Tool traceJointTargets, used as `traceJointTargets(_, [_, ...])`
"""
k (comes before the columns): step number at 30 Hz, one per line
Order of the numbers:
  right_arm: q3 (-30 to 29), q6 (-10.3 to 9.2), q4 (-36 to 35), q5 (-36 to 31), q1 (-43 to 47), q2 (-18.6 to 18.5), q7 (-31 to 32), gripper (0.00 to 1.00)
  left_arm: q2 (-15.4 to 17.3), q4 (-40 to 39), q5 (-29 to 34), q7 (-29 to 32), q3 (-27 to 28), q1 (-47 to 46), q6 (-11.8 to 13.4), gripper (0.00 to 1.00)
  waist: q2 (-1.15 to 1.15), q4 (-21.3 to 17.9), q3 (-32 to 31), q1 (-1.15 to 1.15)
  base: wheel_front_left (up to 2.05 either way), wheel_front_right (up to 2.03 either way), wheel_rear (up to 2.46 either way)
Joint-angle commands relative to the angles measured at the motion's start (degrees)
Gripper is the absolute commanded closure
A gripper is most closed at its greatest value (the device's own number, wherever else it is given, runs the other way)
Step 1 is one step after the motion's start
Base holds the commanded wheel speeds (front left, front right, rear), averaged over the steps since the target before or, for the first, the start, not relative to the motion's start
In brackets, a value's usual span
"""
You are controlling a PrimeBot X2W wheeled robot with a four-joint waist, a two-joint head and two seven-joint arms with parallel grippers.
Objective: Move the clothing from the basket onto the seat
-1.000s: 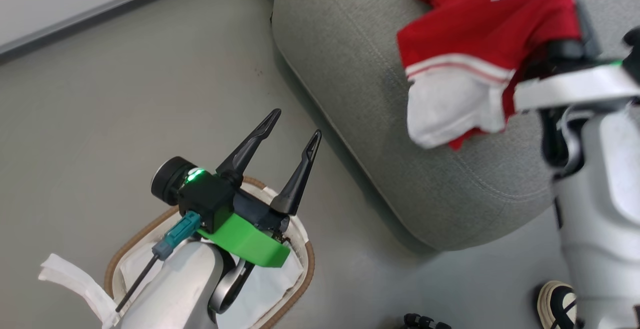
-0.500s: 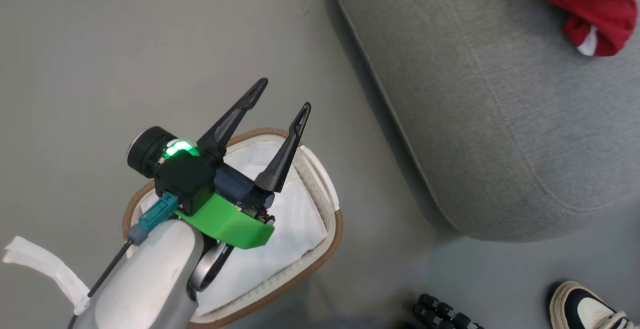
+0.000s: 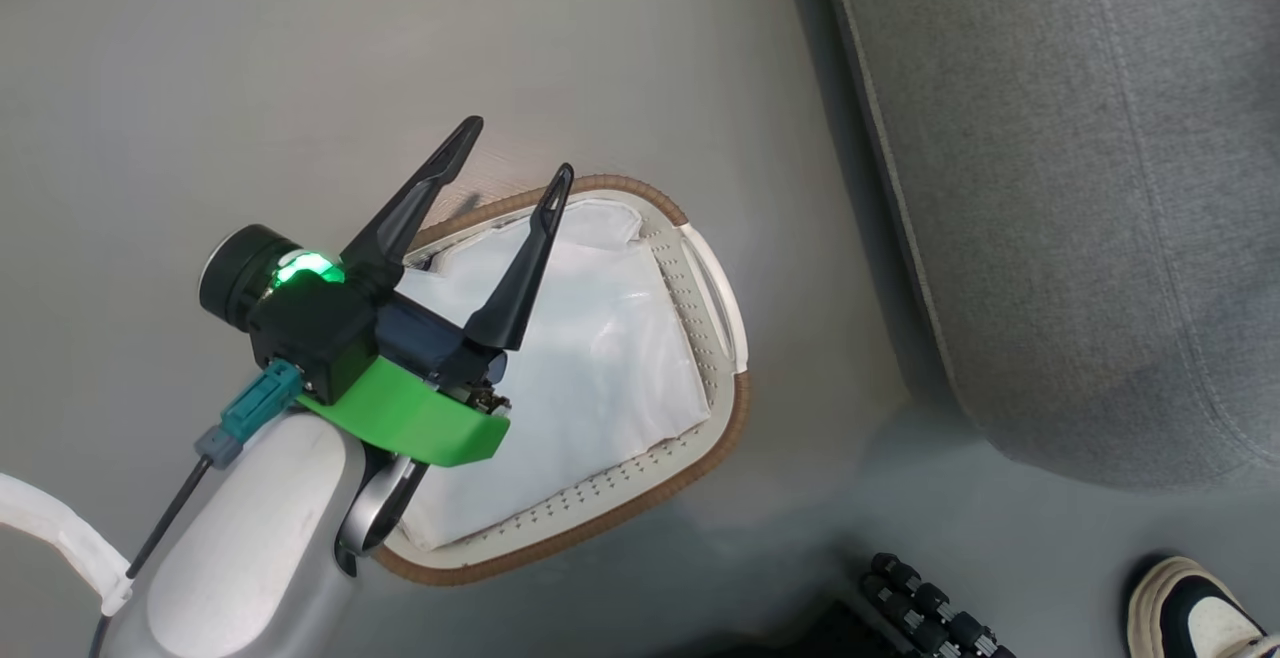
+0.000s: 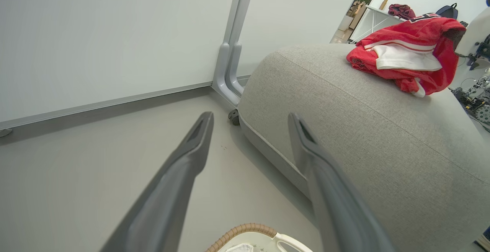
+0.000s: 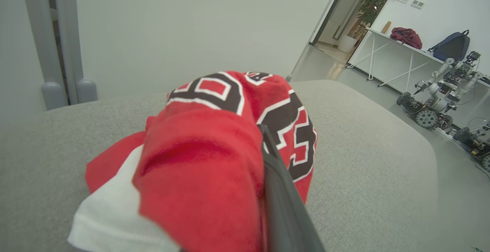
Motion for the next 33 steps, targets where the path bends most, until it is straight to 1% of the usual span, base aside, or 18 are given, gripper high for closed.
traceJointTargets(1, [-0.5,-0.08,0.6,0.5,2.3,0.5,-1.2,0.00,0.3,0.1,-0.4,0.0,0.4,-0.8,0.0,0.00,0.00,0.9,0.6,-0.01,0.00,0.00,0.00])
traceJointTargets(4, [-0.3,-0.08,1.8,1.9,6.6,1.6,-3.2,0.00,0.0,0.8,-0.5,0.0,1.0,-0.1,0.0,0.00,0.00,1.0,-0.2,-0.01,0.00,0.00,0.00])
traceJointTargets(7, [1.6,-0.08,1.3,3.6,11.0,3.0,-3.9,0.00,-0.4,1.5,-0.6,0.0,1.8,0.9,0.0,0.00,0.00,1.0,-1.1,-0.01,0.00,0.00,0.00])
traceJointTargets(10, [2.3,-0.08,-4.0,6.0,15.5,4.5,-4.0,0.00,-1.1,2.5,-0.7,0.0,2.4,1.5,0.0,0.00,0.00,1.2,-2.3,-0.01,0.00,0.00,0.00])
traceJointTargets(13, [3.3,-0.08,-9.4,8.3,20.6,7.0,-4.0,0.00,-1.9,3.2,-0.7,0.0,3.4,2.3,0.0,0.00,0.00,1.7,-3.8,-0.01,0.00,0.00,0.00])
traceJointTargets(19, [8.1,-0.08,-18.4,9.5,27.5,11.9,-4.0,0.00,-3.6,4.6,0.0,0.0,6.2,3.9,0.0,0.00,0.00,3.0,-7.0,-0.01,0.00,0.00,0.00])
traceJointTargets(22, [11.4,-0.08,-21.5,9.5,29.1,13.8,-4.0,0.00,-4.3,5.4,0.5,0.0,7.9,5.0,0.0,0.00,0.00,4.2,-8.6,-0.01,0.00,0.00,0.00])
traceJointTargets(26, [15.5,-0.08,-23.8,10.9,30.0,14.9,-4.0,0.00,-5.7,6.6,1.2,0.0,11.2,5.7,0.0,0.00,0.00,6.6,-10.5,-0.01,0.00,0.00,0.00])
traceJointTargets(30, [19.9,-0.08,-23.8,11.3,28.9,15.3,-4.0,0.00,-7.4,7.8,2.3,0.0,15.2,6.4,0.0,0.00,0.00,9.4,-12.1,-0.01,0.00,0.00,0.00])
traceJointTargets(33, [23.8,-0.08,-22.4,12.8,27.5,15.2,-4.0,0.00,-8.4,8.7,3.4,0.0,18.8,7.2,0.0,0.00,0.00,11.4,-13.3,-0.01,0.00,0.00,0.00])
